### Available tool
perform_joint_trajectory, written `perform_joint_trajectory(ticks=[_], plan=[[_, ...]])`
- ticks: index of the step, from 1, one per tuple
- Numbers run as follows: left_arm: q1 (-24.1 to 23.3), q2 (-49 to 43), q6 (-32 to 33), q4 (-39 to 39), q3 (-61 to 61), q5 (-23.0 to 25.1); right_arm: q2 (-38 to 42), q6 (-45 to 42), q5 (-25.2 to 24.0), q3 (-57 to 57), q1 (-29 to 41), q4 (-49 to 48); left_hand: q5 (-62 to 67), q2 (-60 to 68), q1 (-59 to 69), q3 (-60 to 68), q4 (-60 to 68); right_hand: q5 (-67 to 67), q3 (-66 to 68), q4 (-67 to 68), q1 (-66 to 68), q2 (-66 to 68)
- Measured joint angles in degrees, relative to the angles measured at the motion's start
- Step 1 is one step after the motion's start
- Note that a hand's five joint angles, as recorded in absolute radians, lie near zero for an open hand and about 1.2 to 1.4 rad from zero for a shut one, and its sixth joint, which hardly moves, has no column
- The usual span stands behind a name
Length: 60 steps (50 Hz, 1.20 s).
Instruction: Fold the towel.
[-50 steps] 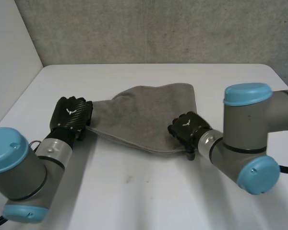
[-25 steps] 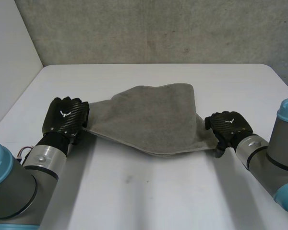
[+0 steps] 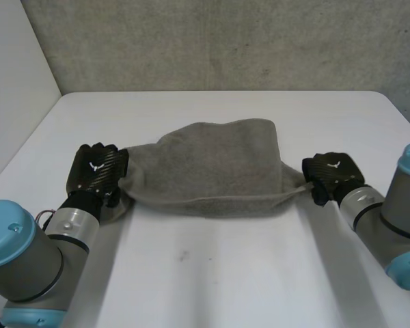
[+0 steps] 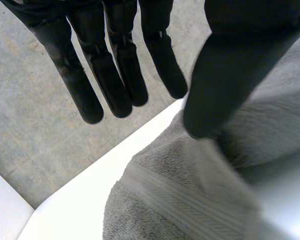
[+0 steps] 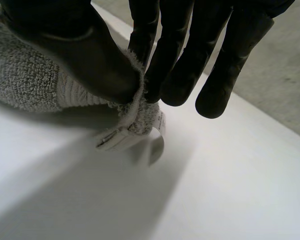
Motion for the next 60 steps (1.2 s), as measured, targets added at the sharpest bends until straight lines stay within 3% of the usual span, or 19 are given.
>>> perform_joint_trajectory(ticks=[4, 7, 14, 18, 29, 40, 53, 60], plan=[[1.96, -2.12, 0.05, 1.72, 0.46, 2.15, -1.90, -0.04, -0.79, 1.05, -1.56, -0.72, -15.56, -15.50, -15.29, -15.52, -15.45, 0.00, 0.00, 0.00, 0.00, 0.00], [4.80, -4.12, 0.11, 2.43, 1.18, 6.37, -2.87, -0.04, -2.16, 1.86, -2.81, -0.85, -25.66, -25.91, -25.73, -25.48, -25.53, 0.00, 0.00, 0.00, 0.00, 0.00], [10.83, -6.53, 0.09, -0.62, 2.95, 15.37, -3.27, 0.94, -3.98, 2.52, -4.08, -0.32, -31.62, -31.47, -31.36, -31.54, -31.39, 0.00, 0.00, 0.00, 0.00, 0.00], [12.65, -6.36, -0.04, -4.27, 3.60, 17.26, -3.35, 2.68, -4.24, 2.44, -4.48, -0.05, -31.97, -31.83, -31.57, -31.85, -31.64, 0.00, 0.00, 0.00, 0.00, 0.00], [12.10, -0.73, -0.92, -14.08, 2.03, 16.99, -4.56, 5.32, -4.10, 2.02, -6.19, -0.05, -36.85, -37.14, -37.08, -37.10, -37.07, 0.00, 0.00, 0.00, 0.00, 0.00], [11.33, 0.00, -0.88, -16.63, 2.82, 16.80, -5.38, 5.11, -3.99, 1.10, -9.67, -0.10, -37.17, -37.28, -37.73, -37.53, -37.52, 0.00, 0.00, 0.00, 0.00, 0.00], [12.48, -0.91, 4.86, -29.87, 6.74, 16.02, -4.47, 4.13, -3.63, -0.06, -10.04, 0.39, -34.49, -34.77, -34.95, -34.86, -34.86, 0.00, 0.00, 0.00, 0.00, 0.00], [12.48, -2.54, 5.95, -31.66, 7.20, 13.48, -4.10, 3.10, -3.55, -0.34, -9.99, 1.14, -30.90, -31.14, -31.30, -31.22, -31.24, 0.00, 0.00, 0.00, 0.00, 0.00]])
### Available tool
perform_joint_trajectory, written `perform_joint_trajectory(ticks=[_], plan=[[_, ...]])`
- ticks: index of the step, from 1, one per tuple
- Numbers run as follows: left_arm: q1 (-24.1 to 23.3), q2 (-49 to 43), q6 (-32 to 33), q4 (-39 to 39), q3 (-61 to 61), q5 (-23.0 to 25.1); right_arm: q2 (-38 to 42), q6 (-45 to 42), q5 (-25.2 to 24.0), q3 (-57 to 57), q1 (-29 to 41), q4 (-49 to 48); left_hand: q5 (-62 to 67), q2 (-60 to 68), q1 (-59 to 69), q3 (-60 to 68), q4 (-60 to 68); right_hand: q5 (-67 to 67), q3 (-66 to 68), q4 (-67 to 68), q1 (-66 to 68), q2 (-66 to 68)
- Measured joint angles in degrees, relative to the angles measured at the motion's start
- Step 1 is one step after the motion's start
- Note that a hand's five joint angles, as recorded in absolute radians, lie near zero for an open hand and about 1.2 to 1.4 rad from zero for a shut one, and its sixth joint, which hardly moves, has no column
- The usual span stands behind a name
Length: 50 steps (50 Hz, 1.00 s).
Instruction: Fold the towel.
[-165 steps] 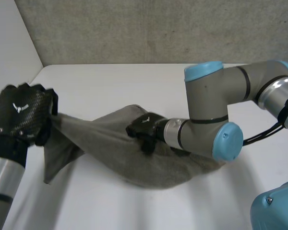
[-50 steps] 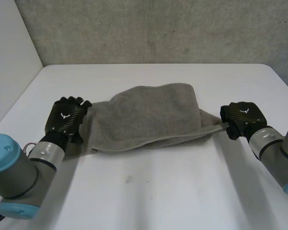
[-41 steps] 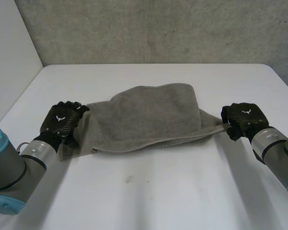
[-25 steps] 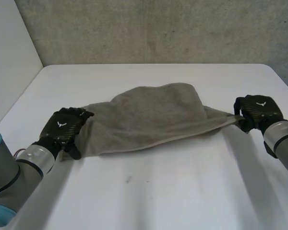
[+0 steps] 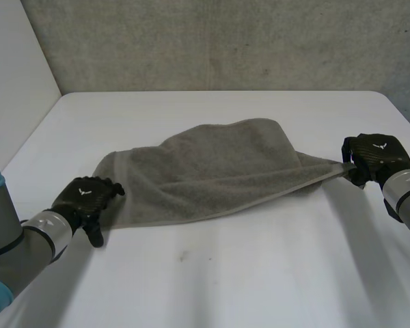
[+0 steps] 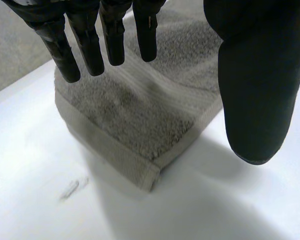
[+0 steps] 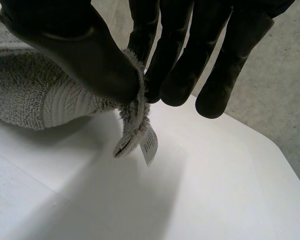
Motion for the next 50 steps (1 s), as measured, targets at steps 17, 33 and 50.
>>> perform_joint_trajectory(ticks=[17, 33, 50], plan=[[0.15, -3.30, -0.10, 4.42, 0.70, -1.32, 0.68, -0.50, -0.28, 0.02, 0.06, 0.24, 7.37, 7.44, 7.46, 7.44, 7.51, 0.29, 0.00, 0.00, 0.00, 0.00], [0.78, -4.50, -0.10, 6.23, 1.11, -1.30, 0.94, -0.56, -0.46, 0.03, 0.33, 0.34, 11.96, 12.09, 12.09, 12.06, 12.10, 0.33, 0.00, 0.00, 0.00, 0.00], [0.77, -6.52, -0.21, 6.16, 2.76, -1.45, 1.26, -0.76, -0.55, 0.06, 0.44, 0.34, 14.30, 14.48, 14.56, 14.45, 14.50, 0.29, 0.00, 0.00, 0.01, 0.00]])
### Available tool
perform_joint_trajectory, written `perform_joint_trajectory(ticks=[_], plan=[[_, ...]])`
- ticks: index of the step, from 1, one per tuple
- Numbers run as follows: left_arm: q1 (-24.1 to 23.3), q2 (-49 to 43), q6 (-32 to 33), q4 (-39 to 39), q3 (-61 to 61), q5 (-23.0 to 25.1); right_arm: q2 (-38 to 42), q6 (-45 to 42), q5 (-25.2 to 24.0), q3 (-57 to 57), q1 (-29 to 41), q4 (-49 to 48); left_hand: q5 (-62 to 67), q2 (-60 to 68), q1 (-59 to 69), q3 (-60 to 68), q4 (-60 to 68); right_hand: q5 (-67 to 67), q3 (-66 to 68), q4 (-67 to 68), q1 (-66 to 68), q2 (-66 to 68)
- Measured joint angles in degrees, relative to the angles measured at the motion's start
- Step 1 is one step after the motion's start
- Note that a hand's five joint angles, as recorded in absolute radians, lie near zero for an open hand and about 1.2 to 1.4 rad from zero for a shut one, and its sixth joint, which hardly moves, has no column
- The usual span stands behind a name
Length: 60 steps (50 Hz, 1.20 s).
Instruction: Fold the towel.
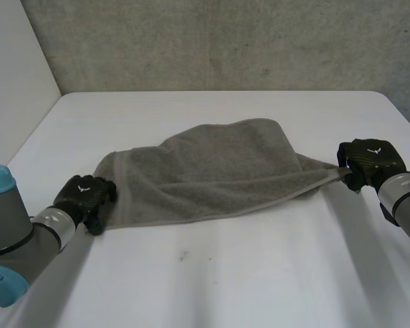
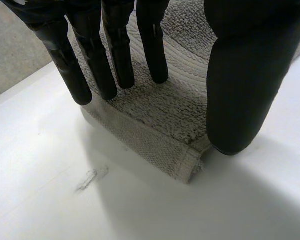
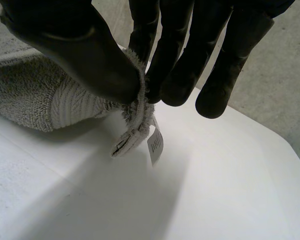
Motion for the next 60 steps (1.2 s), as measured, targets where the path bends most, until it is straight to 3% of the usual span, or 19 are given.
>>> perform_joint_trajectory(ticks=[23, 44, 50, 60], plan=[[-0.09, -4.60, -0.03, 0.04, 5.62, -0.04, 0.66, -0.36, -0.06, -0.04, 0.18, 0.00, 9.24, 12.28, 12.20, 12.20, 12.22, 0.00, 0.00, 0.00, 0.00, 0.00], [-0.29, -5.12, -0.65, 1.92, 7.11, -0.07, 1.13, -0.68, -0.14, -0.04, 0.20, 0.00, 22.64, 22.82, 22.76, 22.82, 22.94, 0.00, 0.00, 0.00, 0.00, 0.00], [-0.45, -5.62, -0.50, 2.03, 6.96, -0.03, 1.20, -0.67, -0.15, -0.04, 0.23, 0.00, 31.98, 32.66, 31.72, 32.46, 32.71, 0.00, 0.00, 0.00, 0.00, 0.00], [-0.96, -3.27, -0.29, 1.55, 5.70, -0.37, -0.15, -2.03, 0.22, -0.04, 0.21, 0.27, 34.82, 36.37, 34.38, 36.09, 36.39, 0.00, 0.00, 0.00, 0.00, 0.00]])
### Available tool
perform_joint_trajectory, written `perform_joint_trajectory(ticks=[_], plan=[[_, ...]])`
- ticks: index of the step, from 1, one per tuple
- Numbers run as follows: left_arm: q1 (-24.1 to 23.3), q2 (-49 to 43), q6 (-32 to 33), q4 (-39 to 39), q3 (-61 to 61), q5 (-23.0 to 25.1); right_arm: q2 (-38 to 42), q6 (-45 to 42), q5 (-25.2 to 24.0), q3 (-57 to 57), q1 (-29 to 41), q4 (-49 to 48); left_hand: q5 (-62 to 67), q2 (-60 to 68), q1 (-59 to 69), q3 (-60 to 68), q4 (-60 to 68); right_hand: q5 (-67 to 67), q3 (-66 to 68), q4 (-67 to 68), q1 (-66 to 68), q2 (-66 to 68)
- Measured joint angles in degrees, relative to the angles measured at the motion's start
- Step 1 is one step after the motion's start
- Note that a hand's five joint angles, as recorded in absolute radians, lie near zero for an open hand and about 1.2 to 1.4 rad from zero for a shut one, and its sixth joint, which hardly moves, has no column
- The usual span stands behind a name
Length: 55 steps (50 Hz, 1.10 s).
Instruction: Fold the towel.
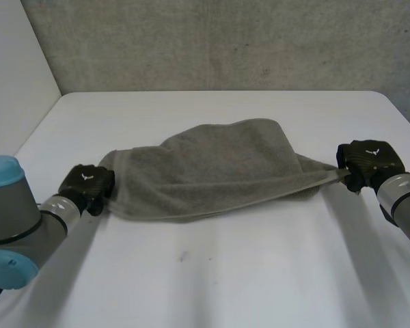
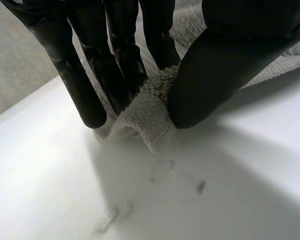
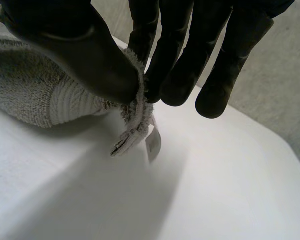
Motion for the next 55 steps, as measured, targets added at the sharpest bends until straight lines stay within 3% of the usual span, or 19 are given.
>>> perform_joint_trajectory(ticks=[5, 14, 19, 26, 34, 43, 49, 55], plan=[[-0.03, 6.43, 0.04, -0.41, -2.11, -0.79, -3.32, -1.92, 0.12, -0.07, -0.03, 1.18, 0.28, 0.11, 0.00, 0.15, 0.19, 0.00, 0.00, 0.00, 0.00, 0.00], [-0.40, 29.23, -0.27, -2.04, -5.17, -3.45, -18.92, -7.89, -0.41, -3.59, -0.12, 10.78, 0.28, 0.13, 0.09, 0.16, 0.22, 0.00, 0.00, 0.00, 0.00, 0.00], [-1.03, 39.84, -0.46, -7.44, -2.48, -3.83, -26.65, -13.80, -0.05, -11.43, -0.48, 20.89, 0.28, 0.15, 0.27, 0.23, 0.22, 0.24, 0.00, 0.00, 0.07, 0.00], [-1.63, 44.42, -1.23, -16.63, 3.26, -3.96, -28.38, -19.61, 0.49, -23.41, -0.61, 33.84, 0.28, 0.16, 0.27, 0.23, 0.22, 0.43, 0.00, 0.00, 0.27, 0.00], [-1.96, 36.44, -2.32, -22.18, 8.62, -3.99, -18.04, -26.35, 0.86, -33.08, 0.45, 47.09, 0.28, 0.16, 0.28, 0.24, 0.23, 0.43, 0.00, 0.00, 0.27, 0.00], [-3.30, 16.80, -2.44, -22.41, 19.05, -4.28, -1.01, -29.80, 6.23, -41.39, 7.28, 48.06, 0.28, 0.18, 0.28, 0.26, 0.24, 0.43, 0.00, 0.00, 0.28, 0.01], [-4.74, 4.04, -2.63, -21.87, 35.80, -6.37, 8.69, -29.37, 10.37, -53.31, 10.51, 39.90, 0.28, 0.19, 0.33, 0.32, 0.25, 0.43, 0.00, 0.00, 0.32, 0.01], [-4.99, -2.41, -6.86, -17.52, 55.75, -9.66, 11.37, -27.93, 11.05, -61.06, 11.00, 20.33, 0.28, 0.21, 0.54, 0.33, 0.26, 0.43, 0.00, 0.00, 0.51, 0.00]])
